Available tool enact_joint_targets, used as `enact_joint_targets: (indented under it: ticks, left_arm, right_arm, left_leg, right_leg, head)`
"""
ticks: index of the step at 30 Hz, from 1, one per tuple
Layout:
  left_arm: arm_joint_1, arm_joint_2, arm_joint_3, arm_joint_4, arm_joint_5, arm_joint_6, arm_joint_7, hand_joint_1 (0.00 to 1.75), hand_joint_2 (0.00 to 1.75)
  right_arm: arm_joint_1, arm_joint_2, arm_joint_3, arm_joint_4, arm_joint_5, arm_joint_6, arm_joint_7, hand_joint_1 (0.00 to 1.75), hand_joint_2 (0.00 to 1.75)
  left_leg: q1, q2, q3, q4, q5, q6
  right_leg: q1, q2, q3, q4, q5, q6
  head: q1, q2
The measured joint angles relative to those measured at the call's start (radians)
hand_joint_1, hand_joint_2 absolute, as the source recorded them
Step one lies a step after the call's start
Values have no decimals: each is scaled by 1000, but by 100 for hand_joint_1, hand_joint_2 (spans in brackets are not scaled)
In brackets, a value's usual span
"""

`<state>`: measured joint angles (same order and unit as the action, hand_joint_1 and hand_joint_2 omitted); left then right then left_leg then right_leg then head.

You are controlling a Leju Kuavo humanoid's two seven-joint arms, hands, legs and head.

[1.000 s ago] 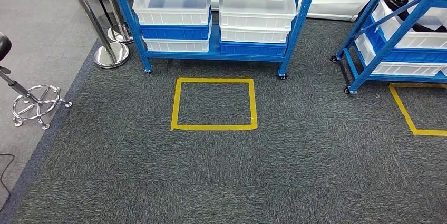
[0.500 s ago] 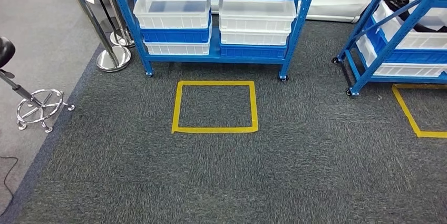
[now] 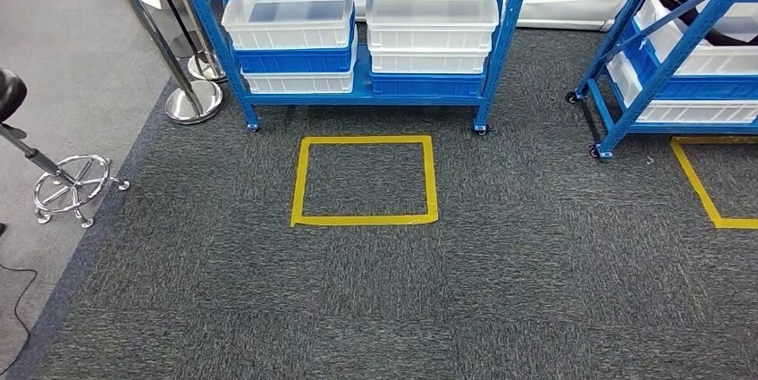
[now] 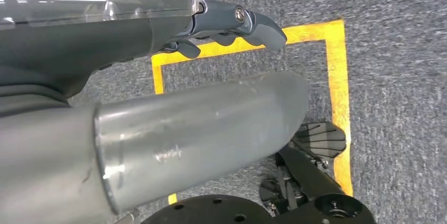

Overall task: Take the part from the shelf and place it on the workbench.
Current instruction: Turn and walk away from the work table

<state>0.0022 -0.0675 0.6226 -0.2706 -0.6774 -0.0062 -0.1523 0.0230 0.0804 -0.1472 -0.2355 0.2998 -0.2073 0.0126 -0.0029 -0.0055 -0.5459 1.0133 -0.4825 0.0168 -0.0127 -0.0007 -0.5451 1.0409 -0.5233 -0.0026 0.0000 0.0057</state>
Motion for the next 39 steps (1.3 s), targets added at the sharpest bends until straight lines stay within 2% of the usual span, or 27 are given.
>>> enact_joint_targets:
  ticks: [2,7,22,29,30,33,34,39]
  left_arm:
    - [10,3,-44,-8,52,1,11,0,0]
    - [38,13,-159,-29,183,2,40,0,0]
    - [119,45,-495,-88,577,6,127,0,0]
    - [135,53,-574,-100,675,7,147,0,0]
    - [136,53,-578,-101,676,7,147,0,44]
    - [137,54,-589,-102,676,7,149,0,175]
    - [137,55,-592,-102,676,7,149,0,175]
    - [138,56,-598,-102,676,7,149,0,175]
  right_arm:
    - [8,-6,9,-10,-23,16,-1,0,0]
    - [30,-19,34,-37,-80,56,-2,0,0]
    - [93,-55,108,-117,-254,176,-5,0,0]
    - [106,-64,122,-136,-297,206,-7,0,0]
    - [106,-64,122,-137,-297,206,-7,0,0]
    - [107,-65,124,-140,-297,206,-7,0,131]
    - [108,-66,125,-141,-297,206,-7,0,175]
    - [109,-68,128,-145,-297,206,-7,0,175]
  left_leg:
    - [0,0,0,0,-1,-6]
    - [0,0,0,1,-4,-11]
    - [-1,0,0,5,-7,-10]
    - [-1,0,0,5,-7,-10]
    - [-1,0,0,5,-7,-10]
    - [-1,0,0,5,-7,-10]
    - [-1,0,0,5,-7,-10]
    - [-1,0,0,5,-7,-10]
  right_leg:
    - [0,0,0,0,-1,-1]
    - [-1,0,2,-1,-1,0]
    - [-2,0,4,-5,-1,1]
    - [-2,0,5,-5,-1,1]
    - [-2,0,5,-5,-1,1]
    - [-1,0,5,-5,-1,1]
    - [-1,0,5,-5,-1,1]
    - [-2,0,5,-5,-1,1]
  head:
    - [0,0]
    - [0,0]
    - [0,0]
    - [0,0]
    - [0,0]
    - [0,0]
    - [0,0]
    - [0,0]
